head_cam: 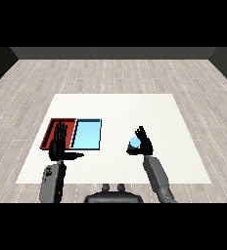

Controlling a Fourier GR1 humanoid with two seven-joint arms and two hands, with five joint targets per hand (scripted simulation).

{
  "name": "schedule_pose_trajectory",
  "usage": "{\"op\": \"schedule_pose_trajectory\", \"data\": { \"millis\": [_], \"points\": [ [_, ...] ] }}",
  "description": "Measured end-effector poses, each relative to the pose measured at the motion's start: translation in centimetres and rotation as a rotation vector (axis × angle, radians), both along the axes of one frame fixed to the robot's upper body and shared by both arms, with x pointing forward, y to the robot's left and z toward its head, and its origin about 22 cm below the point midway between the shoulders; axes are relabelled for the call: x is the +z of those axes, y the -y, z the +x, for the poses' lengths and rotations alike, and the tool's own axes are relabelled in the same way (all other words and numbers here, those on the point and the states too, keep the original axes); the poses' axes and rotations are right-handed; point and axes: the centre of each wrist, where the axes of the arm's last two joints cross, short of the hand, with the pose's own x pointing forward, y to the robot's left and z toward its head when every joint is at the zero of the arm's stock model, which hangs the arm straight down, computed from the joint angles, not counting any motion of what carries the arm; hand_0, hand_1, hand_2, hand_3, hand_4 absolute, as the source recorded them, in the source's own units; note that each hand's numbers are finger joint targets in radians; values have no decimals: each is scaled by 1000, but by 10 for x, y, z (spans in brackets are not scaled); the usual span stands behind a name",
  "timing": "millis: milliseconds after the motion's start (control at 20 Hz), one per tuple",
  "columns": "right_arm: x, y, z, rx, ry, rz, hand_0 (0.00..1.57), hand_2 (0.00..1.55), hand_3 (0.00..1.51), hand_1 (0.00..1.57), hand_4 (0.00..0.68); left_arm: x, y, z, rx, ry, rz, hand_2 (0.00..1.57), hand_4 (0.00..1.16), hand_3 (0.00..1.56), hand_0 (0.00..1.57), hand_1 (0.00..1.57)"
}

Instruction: Pick the blue can and put it in the blue box

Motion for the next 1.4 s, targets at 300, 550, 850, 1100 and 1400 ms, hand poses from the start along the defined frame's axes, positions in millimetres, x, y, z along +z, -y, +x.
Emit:
{"op": "schedule_pose_trajectory", "data": {
  "millis": [300, 550, 850, 1100, 1400],
  "points": [
    [-4, -2, 3, 13, -15, -1, 0, 0, 0, 0, 0, 13, 0, -5, -1, -3, 0, 0, 0, 0, 0, 0],
    [-7, -7, 7, -40, -41, -40, 1494, 1509, 1481, 1494, 600, 8, 0, -1, 9, -6, 1, 0, 0, 0, 0, 0],
    [-6, -20, 11, -175, -60, -187, 1495, 1474, 1432, 1495, 616, 6, -5, -5, 8, -12, 4, 0, 0, 0, 0, 0],
    [-3, -21, 14, -203, -54, -244, 1500, 1474, 1431, 1500, 630, 7, 2, 1, 1, -10, 7, 0, 0, 0, 0, 0],
    [17, -17, 17, -200, -24, -286, 1426, 1450, 1400, 1426, 624, 6, 9, -2, -11, -15, 37, 0, 0, 0, 0, 0]
  ]
}}
